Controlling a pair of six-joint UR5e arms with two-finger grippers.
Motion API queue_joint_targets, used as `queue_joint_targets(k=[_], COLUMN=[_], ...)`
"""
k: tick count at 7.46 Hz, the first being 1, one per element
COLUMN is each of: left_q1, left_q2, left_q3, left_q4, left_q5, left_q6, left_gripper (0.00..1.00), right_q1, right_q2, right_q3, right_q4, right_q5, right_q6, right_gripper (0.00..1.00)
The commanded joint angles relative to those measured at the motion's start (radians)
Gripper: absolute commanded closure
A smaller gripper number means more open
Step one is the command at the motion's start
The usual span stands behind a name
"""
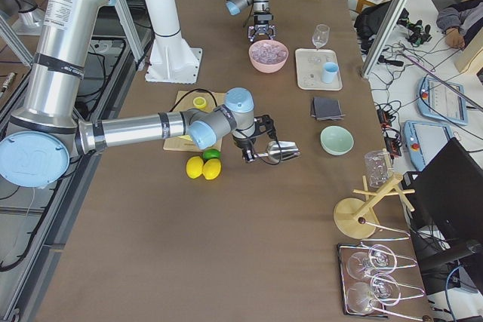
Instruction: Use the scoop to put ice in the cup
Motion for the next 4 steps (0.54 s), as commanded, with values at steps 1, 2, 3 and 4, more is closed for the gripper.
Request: queue_joint_targets(k=[1,2,3,4], left_q1=[0.039,0.039,0.036,0.031], left_q2=[-0.022,-0.015,-0.012,-0.009], left_q3=[0.003,0.026,0.110,0.124], left_q4=[-0.002,-0.042,-0.174,-0.192], left_q5=[0.064,0.064,0.064,0.064], left_q6=[-0.002,0.000,0.019,0.021], left_gripper=[0.01,0.01,0.01,0.01], right_q1=[0.085,0.090,0.096,0.155], right_q2=[0.009,0.018,0.033,0.047], right_q3=[0.025,0.027,0.039,0.040], right_q4=[-0.009,-0.009,-0.011,-0.020], right_q5=[0.025,0.025,0.007,-0.004], right_q6=[-0.293,-0.322,-0.412,-0.577], right_gripper=[1.00,1.00,1.00,1.00])
